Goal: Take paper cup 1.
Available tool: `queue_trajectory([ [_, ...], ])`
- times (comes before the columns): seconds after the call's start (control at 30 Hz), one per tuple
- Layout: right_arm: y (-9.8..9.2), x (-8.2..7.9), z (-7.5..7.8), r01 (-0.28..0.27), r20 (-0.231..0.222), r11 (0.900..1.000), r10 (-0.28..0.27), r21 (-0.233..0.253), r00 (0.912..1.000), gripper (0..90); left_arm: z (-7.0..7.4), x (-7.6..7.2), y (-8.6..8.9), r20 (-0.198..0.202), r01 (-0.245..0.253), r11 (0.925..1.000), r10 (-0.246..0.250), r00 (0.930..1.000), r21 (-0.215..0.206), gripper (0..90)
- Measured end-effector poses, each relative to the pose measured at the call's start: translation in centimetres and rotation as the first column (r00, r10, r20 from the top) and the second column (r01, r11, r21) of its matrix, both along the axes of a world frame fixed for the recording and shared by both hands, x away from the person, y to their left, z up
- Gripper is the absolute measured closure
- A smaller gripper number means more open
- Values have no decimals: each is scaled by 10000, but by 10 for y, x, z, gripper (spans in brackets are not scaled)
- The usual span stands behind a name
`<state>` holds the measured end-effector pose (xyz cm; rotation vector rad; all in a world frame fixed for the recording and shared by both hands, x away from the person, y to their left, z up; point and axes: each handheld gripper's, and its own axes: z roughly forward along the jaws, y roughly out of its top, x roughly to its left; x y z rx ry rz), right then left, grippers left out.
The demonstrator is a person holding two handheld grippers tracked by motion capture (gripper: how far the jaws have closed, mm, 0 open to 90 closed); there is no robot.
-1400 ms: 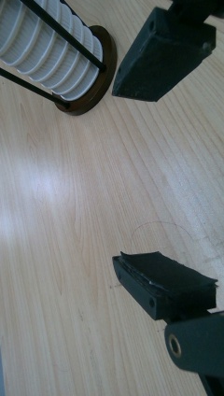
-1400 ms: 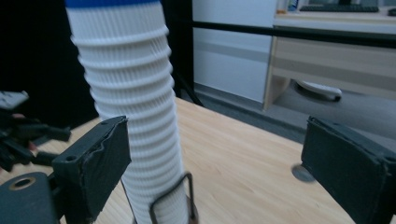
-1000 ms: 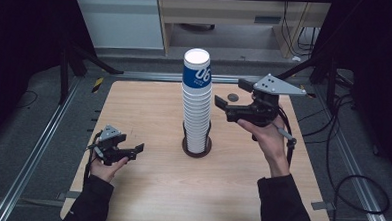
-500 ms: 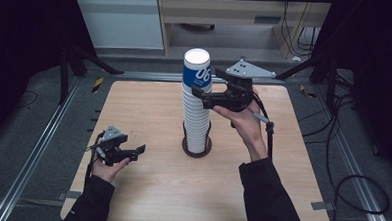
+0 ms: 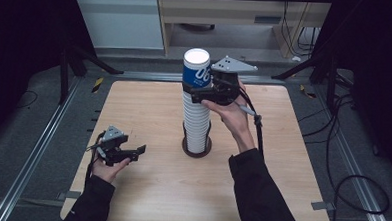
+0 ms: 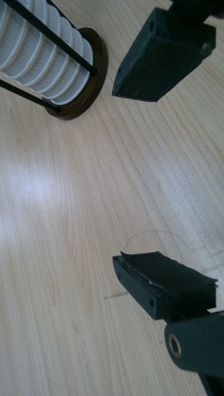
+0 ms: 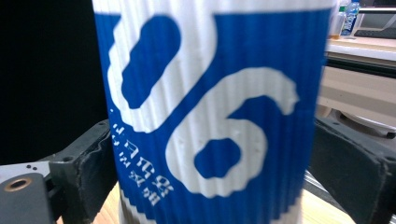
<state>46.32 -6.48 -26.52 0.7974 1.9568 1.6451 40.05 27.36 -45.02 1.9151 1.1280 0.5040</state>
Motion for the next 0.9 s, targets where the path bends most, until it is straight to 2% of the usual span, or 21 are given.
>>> queue_trajectory([
  [0.13,4,1,-1,62,97,9998,-61,-169,9999,89,-1,0,-1,-34,29,10000,-29,10000,49,152],
  [0.23,4,2,-2,-124,-49,9999,125,17,9999,160,-1,0,-1,-47,37,10000,-37,10000,51,152],
  [0.47,4,0,0,-118,-16,9999,118,-52,9999,173,-2,0,-2,-93,52,10000,-52,9999,69,151],
  [0.6,-1,-2,5,-176,100,9994,173,298,9998,178,-2,1,-2,-117,32,10000,-32,9999,54,151],
  [0.9,-3,-6,22,-238,388,9991,224,356,9990,189,-2,1,-1,-164,-2,10000,2,9999,51,151],
])
